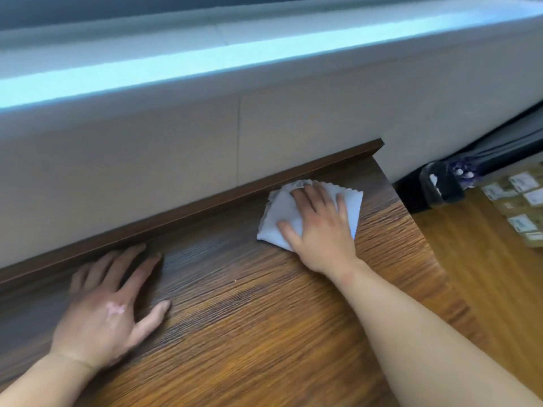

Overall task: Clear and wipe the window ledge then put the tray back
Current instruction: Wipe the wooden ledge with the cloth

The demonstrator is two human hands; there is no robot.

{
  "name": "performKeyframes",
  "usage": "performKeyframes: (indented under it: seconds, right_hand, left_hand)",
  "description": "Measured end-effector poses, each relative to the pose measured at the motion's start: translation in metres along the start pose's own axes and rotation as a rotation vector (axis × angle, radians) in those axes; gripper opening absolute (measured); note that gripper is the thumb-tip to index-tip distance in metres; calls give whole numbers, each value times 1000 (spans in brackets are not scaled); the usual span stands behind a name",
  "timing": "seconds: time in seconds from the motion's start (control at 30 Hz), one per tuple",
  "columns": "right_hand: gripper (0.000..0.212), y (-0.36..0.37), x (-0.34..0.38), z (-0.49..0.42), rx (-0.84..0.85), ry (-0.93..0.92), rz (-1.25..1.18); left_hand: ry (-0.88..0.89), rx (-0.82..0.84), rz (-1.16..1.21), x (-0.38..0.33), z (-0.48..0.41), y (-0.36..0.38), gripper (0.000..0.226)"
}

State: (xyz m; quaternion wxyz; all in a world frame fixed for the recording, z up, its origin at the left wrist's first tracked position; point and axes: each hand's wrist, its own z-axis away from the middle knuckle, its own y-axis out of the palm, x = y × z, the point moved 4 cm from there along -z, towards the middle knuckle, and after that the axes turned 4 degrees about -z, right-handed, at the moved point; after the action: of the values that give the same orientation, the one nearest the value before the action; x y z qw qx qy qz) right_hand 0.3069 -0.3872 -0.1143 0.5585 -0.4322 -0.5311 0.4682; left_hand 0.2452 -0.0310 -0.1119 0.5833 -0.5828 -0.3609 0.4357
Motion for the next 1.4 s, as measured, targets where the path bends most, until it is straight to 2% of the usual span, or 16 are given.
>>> performKeyframes:
  seconds: [0.17,0.27,0.33,0.5,0.57,0.67,0.73,0.87,1.03,1.13,1.27,1.4]
  right_hand:
    - [70,-5,-34,-14,-80,311,-70]
    - [72,-4,-19,-8,-89,449,-107]
    - [74,1,9,15,-80,380,-81]
    - [82,20,67,124,42,41,-49]
    - [87,25,72,150,46,-51,-56]
    - [88,23,55,137,18,-115,-53]
    - [87,16,33,106,19,-52,-37]
    - [81,-3,-31,26,-8,226,-45]
    - [79,-22,-103,-40,-120,519,-127]
    - [81,-24,-107,-47,-140,559,-124]
    - [78,-23,-91,-37,-78,573,-122]
    - [77,-10,-28,19,-7,405,-50]
  left_hand:
    - [-1,25,5,-6,-4,-5,78]
    - [79,39,38,-29,-13,-10,73]
    - [111,54,59,-47,-25,-12,72]
    - [119,60,130,-82,-61,-10,73]
    - [123,48,134,-89,-69,-5,69]
    - [118,45,119,-96,-72,3,66]
    - [103,51,105,-97,-71,8,67]
    - [80,54,75,-96,-68,11,69]
    - [80,26,76,-97,-69,10,69]
    - [84,22,73,-97,-70,8,69]
    - [83,16,81,-97,-69,7,70]
    - [82,5,99,-97,-70,6,70]
